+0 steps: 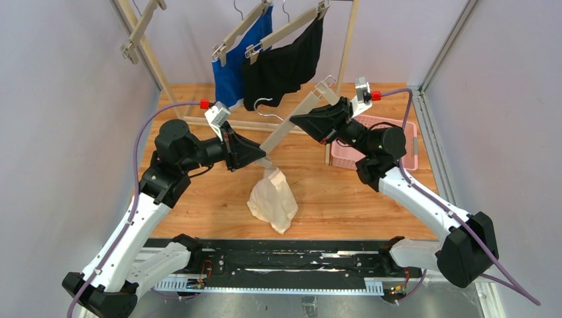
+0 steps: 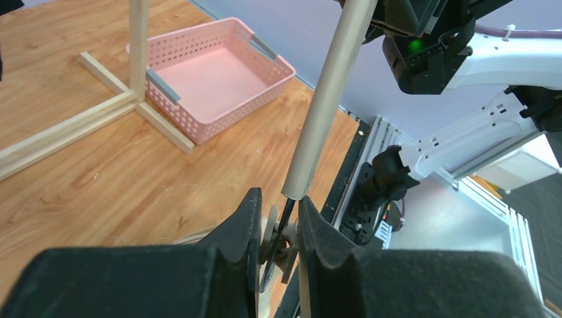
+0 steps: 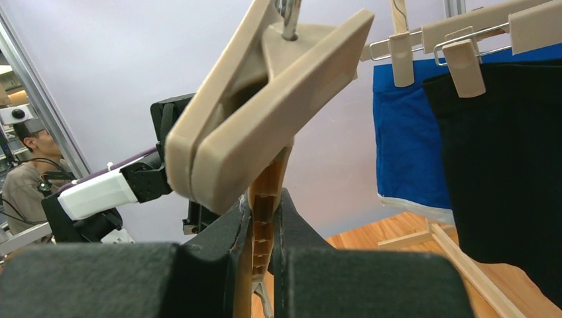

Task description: Remove the underwear clipped to the hanger

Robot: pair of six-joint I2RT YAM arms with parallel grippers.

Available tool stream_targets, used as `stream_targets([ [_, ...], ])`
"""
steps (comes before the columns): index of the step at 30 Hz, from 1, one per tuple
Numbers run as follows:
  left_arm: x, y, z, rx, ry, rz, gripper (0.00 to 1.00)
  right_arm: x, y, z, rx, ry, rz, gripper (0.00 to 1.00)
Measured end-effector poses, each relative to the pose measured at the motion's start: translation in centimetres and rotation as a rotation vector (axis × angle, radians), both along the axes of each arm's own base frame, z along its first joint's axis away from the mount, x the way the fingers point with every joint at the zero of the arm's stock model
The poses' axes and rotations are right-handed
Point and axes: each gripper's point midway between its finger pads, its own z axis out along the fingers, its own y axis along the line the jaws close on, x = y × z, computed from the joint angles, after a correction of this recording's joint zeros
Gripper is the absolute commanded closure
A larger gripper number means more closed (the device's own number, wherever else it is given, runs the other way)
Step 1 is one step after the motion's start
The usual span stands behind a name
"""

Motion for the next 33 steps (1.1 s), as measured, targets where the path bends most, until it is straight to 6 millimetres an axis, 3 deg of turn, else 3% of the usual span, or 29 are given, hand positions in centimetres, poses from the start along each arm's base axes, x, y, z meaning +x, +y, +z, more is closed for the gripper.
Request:
stream_targets([
  [3,-0.2,-0.1,0.1,-0.004,-0.001,-0.015,0.74,0.0,0.0,0.0,-0.001,-0.001,-0.002,0.99],
  [8,-0.4,-0.2,0.4,-0.016,-0.004,-0.027,0.47,0.0,-0.1,0.1,0.004,-0.005,-0.003,0.99],
  [12,-0.5,-0.6,1.8,-0.061,-0.027,-0.044,0.45,-0.1,0.0,0.0,0.000,-0.005,0.003,1.00],
  [19,-0.2,-1.4,2.8,-0.110,-0.032,-0.083,0.52,-0.1,0.0,0.0,0.000,-0.005,0.004,1.00],
  [21,0.0,-1.7,2.8,-0.121,-0.019,-0.095,0.63,-0.1,0.0,0.0,0.000,-0.005,0.004,0.99],
  [25,0.1,-2.0,2.7,-0.134,0.000,-0.116,0.99,-0.1,0.0,0.0,0.001,-0.004,0.004,0.99],
  [29,-0.6,-2.3,2.9,-0.134,-0.020,-0.167,1.00,-0.1,0.0,0.1,0.007,0.020,0.013,0.99],
  [30,-0.8,-2.3,3.0,-0.136,-0.024,-0.174,1.00,-0.2,0.0,0.1,0.009,0.020,0.014,0.97],
  [31,-0.8,-2.3,3.0,-0.137,-0.026,-0.177,1.00,-0.2,0.0,0.2,0.011,0.021,0.017,0.88],
  [33,-0.9,-2.3,3.1,-0.138,-0.028,-0.183,1.00,-0.2,-0.1,0.2,0.012,0.027,0.019,0.58],
])
